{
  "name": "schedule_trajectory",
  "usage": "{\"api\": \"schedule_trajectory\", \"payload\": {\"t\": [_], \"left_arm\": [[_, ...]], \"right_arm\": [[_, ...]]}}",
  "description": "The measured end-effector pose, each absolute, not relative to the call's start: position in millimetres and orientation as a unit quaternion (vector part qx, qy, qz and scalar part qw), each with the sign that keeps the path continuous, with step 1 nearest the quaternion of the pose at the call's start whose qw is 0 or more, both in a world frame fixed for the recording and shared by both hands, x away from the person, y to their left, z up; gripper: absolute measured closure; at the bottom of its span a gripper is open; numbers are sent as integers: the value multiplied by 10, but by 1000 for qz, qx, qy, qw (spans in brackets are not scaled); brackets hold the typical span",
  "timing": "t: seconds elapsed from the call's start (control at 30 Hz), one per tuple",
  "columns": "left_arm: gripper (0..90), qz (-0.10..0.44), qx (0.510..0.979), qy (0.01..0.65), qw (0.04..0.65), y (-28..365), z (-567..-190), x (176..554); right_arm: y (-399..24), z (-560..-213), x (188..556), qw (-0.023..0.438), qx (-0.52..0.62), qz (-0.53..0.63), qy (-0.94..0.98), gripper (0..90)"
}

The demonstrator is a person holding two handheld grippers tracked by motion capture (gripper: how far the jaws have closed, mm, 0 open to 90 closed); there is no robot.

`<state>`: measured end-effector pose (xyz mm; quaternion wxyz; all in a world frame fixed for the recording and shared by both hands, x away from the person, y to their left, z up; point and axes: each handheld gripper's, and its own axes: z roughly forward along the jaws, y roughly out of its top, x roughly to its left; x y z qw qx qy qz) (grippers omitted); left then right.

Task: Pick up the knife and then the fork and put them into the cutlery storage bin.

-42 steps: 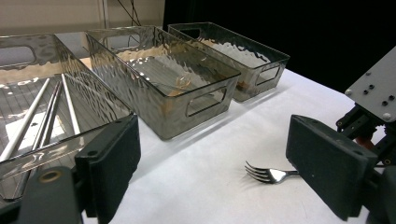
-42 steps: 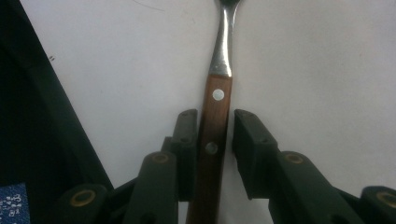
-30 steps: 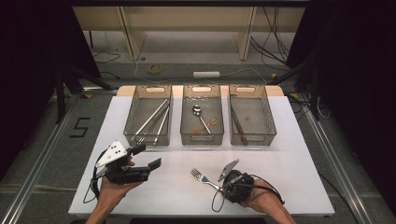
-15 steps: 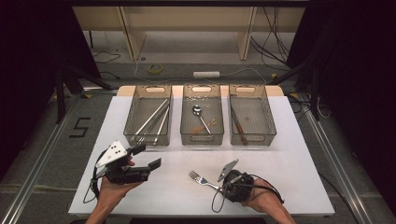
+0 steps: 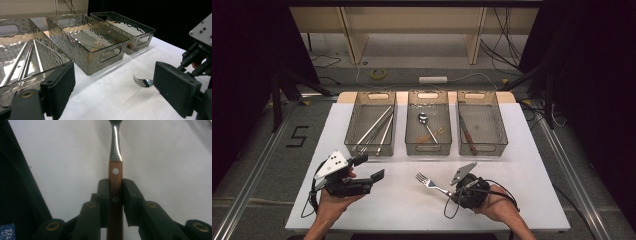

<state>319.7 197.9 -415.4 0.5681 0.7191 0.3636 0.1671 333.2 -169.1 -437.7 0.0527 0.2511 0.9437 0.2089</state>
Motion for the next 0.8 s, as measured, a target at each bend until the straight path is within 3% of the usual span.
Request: {"api": "schedule_trajectory", "payload": {"t": [0.8], "left_arm": [[174,167,719,364,568,1968,-4155,3212]], "right_arm": [[-1866,-4168,3639,74,274,258,924,773]]}}
